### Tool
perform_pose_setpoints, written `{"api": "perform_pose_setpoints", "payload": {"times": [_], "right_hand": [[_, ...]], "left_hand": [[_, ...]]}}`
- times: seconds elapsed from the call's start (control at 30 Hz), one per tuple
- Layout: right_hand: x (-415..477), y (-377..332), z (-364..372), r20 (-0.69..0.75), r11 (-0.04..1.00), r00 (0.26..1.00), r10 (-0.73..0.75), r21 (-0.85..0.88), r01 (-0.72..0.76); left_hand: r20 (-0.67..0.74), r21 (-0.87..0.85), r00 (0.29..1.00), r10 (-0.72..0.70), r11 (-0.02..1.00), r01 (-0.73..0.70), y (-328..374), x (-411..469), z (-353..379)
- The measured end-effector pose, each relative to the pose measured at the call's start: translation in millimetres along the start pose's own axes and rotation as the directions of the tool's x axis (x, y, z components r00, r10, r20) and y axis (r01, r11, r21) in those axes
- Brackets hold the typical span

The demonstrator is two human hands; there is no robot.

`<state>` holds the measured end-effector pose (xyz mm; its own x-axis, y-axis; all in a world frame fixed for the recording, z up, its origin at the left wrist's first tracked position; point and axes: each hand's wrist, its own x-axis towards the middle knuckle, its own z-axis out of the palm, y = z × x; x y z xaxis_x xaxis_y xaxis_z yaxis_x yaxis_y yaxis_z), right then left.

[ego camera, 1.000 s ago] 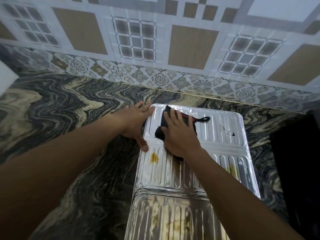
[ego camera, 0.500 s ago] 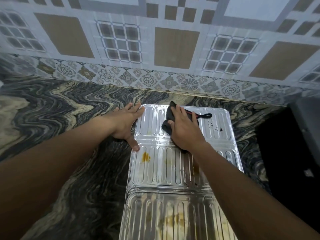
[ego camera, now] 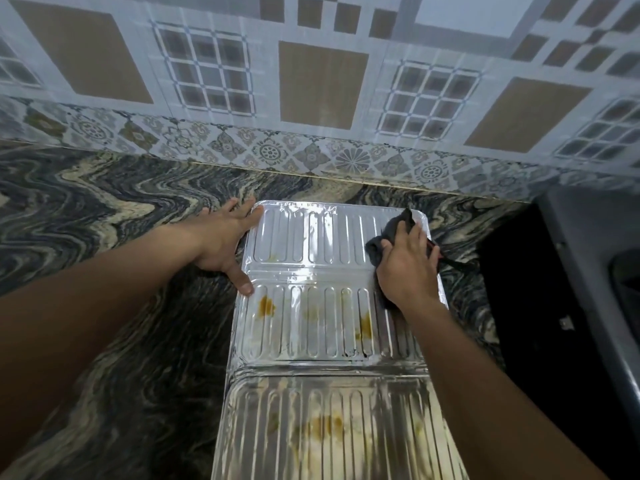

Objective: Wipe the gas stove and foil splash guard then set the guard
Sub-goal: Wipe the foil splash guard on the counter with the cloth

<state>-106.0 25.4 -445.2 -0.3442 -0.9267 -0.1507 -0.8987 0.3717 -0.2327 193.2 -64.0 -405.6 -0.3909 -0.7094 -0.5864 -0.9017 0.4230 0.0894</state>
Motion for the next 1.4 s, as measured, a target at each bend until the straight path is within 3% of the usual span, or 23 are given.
{"api": "perform_pose_setpoints", "payload": {"times": [0.2,0.43,0.53,0.63,0.77,0.93,1.0,1.17,1.4], "right_hand": [[-32.6,-1.3,8.1,-0.019,1.000,1.000,0.008,0.001,-0.008],[-5.6,-28.6,6.0,-0.093,0.992,0.992,0.080,0.104,-0.070],[-0.1,-54.8,9.9,-0.047,0.990,0.992,-0.114,0.075,0.117],[-3.9,-79.0,17.5,0.015,0.931,0.931,-0.364,0.043,0.363],[-5.2,-87.9,17.4,0.053,0.934,0.933,-0.357,0.016,0.356],[-5.3,-94.3,11.4,0.145,0.940,0.928,-0.342,0.054,0.338],[-9.5,-99.5,11.7,0.175,0.893,0.877,-0.448,0.044,0.447],[-38.3,-101.8,14.3,0.249,0.683,0.654,-0.714,0.045,0.729],[-82.6,-74.0,16.7,0.261,0.594,0.561,-0.785,0.063,0.802]], "left_hand": [[-0.001,0.007,1.000,0.004,1.000,-0.004,-1.2,1.8,1.1],[-0.025,-0.034,1.000,0.007,0.999,-0.008,-4.6,2.6,3.7],[-0.031,-0.032,0.999,0.010,0.999,-0.011,-5.1,1.8,4.2],[-0.036,-0.002,0.999,-0.004,1.000,0.004,-2.0,-2.3,1.6],[-0.086,0.056,0.996,-0.011,0.998,0.016,-2.6,-16.8,9.2],[-0.071,-0.016,0.997,-0.021,1.000,0.020,-9.0,-26.1,19.1],[-0.072,-0.026,0.997,-0.027,0.999,0.025,-8.1,-24.3,16.4],[-0.080,-0.034,0.996,-0.037,0.999,0.035,-6.5,-25.8,17.2],[-0.082,-0.024,0.996,-0.040,0.999,0.038,-7.0,-24.5,17.6]]}}
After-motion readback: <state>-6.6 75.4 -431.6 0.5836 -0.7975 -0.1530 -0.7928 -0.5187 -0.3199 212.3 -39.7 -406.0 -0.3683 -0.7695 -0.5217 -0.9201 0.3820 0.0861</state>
